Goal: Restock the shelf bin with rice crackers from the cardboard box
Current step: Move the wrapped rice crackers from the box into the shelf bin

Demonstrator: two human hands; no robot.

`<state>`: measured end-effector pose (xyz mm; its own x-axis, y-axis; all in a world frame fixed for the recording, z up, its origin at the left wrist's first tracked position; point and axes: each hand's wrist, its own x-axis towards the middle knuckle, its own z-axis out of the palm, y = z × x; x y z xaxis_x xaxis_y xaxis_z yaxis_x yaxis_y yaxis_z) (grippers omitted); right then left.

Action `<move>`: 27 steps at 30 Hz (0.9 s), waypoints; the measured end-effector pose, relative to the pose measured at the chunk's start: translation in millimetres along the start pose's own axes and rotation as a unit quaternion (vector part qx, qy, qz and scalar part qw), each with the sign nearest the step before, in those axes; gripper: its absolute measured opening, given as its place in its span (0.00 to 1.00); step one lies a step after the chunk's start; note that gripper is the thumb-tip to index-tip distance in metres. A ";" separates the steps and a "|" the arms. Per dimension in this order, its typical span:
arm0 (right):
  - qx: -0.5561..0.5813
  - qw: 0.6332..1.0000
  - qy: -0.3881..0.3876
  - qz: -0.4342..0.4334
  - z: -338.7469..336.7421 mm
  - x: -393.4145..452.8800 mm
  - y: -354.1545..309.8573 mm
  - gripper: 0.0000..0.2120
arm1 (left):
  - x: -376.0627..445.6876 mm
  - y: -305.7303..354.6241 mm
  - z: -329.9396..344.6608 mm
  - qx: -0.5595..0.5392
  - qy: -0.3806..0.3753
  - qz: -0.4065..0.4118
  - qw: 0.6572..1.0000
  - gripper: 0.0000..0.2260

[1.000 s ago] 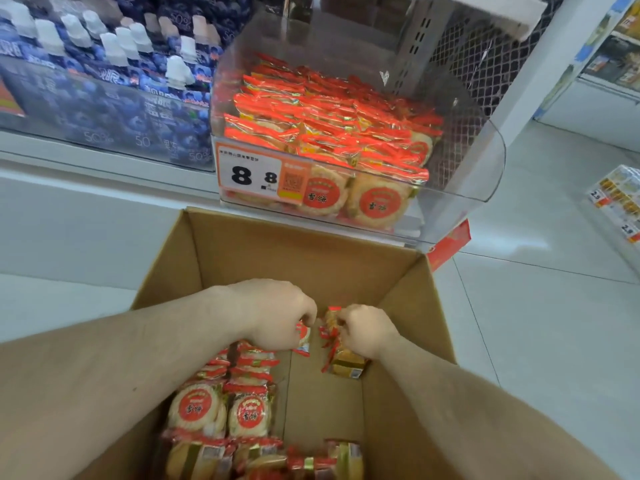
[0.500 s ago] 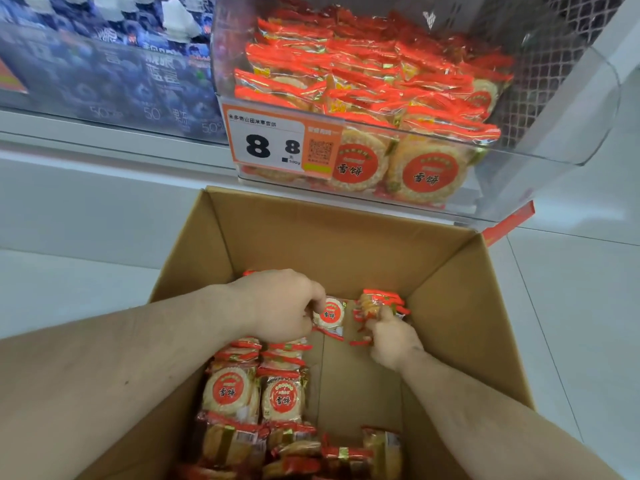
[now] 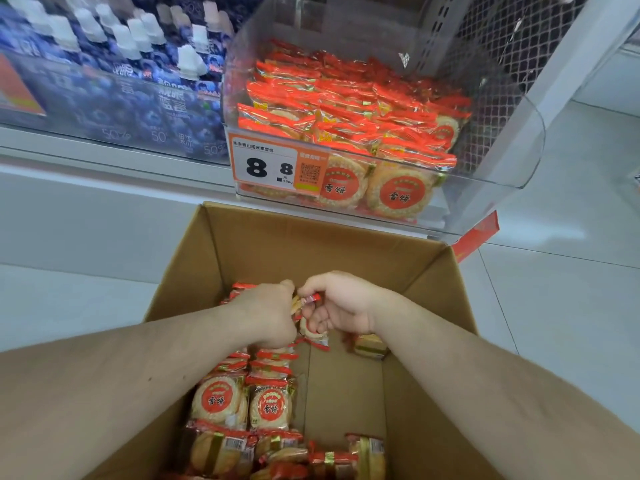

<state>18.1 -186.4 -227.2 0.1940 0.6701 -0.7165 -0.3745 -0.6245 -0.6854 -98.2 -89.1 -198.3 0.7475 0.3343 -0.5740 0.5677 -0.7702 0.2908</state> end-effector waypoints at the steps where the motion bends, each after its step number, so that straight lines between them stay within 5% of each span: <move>1: 0.015 1.000 -0.007 -0.003 -8.0 2.8 1.8 0.12 | 1.3 -3.1 0.1 0.016 0.032 0.001 0.999 0.22; 4: 0.019 0.981 0.192 0.016 -45.1 23.1 27.2 0.14 | 8.6 -15.4 -1.2 -0.087 0.020 -0.020 0.996 0.25; 7: -0.233 0.883 0.401 0.070 -78.0 43.3 82.9 0.10 | 13.1 -19.2 -4.5 -0.300 -0.033 -0.053 0.952 0.26; 12: -0.602 0.716 0.340 0.093 -99.7 62.8 152.9 0.20 | 18.6 -26.0 -8.6 -0.465 -0.119 -0.092 0.873 0.19; 17: -0.678 0.628 0.378 0.065 -92.4 75.8 170.0 0.19 | 23.3 -35.1 -5.1 -0.532 -0.142 -0.119 0.826 0.19; 22: -0.694 0.625 0.355 0.053 -86.7 71.4 182.9 0.19 | 19.7 -33.8 -7.5 -0.567 -0.143 -0.120 0.803 0.11; 27: -0.556 0.737 0.367 0.111 -87.4 56.7 152.8 0.13 | 17.5 -30.6 -11.9 -0.561 -0.118 -0.114 0.812 0.10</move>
<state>51.1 -278.9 -383.9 0.8315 0.3595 -0.4236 0.4255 -0.9023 0.0695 -98.4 -53.3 -208.2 0.5677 0.1828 -0.8027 0.7379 0.3193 0.5946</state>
